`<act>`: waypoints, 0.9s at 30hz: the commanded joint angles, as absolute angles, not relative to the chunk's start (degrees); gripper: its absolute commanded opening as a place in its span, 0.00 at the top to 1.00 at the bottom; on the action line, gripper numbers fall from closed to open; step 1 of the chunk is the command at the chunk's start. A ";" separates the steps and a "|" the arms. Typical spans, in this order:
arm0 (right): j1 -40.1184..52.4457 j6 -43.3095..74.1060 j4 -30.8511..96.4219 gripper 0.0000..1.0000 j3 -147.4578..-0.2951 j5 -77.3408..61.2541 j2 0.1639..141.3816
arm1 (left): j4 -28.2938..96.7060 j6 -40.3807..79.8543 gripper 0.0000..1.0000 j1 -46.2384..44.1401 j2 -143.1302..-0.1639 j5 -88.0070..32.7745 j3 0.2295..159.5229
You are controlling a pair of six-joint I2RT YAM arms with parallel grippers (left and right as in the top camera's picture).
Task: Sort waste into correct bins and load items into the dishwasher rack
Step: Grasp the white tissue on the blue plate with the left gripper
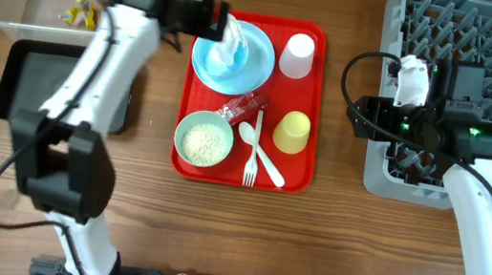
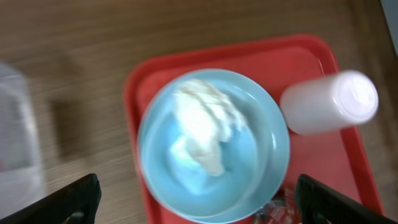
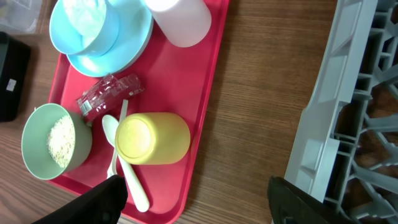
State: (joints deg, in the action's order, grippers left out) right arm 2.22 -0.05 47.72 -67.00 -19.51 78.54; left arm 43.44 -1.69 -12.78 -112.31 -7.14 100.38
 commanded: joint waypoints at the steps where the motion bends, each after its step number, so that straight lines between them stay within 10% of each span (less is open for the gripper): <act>1: 2.39 -0.05 48.14 0.23 -68.14 -20.64 78.54 | 43.31 -3.64 0.00 -15.38 -117.30 -4.86 100.84; 22: 2.39 0.01 48.51 0.23 -68.12 -19.55 78.54 | 39.72 -0.62 0.43 -16.67 -127.87 -6.59 100.84; 27: 2.39 -0.01 48.56 0.23 -67.81 -19.14 78.54 | 38.24 -0.62 0.95 -16.67 -128.29 -6.59 100.84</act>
State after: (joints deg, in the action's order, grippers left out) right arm 2.22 -0.05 48.49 -67.00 -19.46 78.54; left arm 38.76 -0.34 -16.40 -126.89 -5.93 100.38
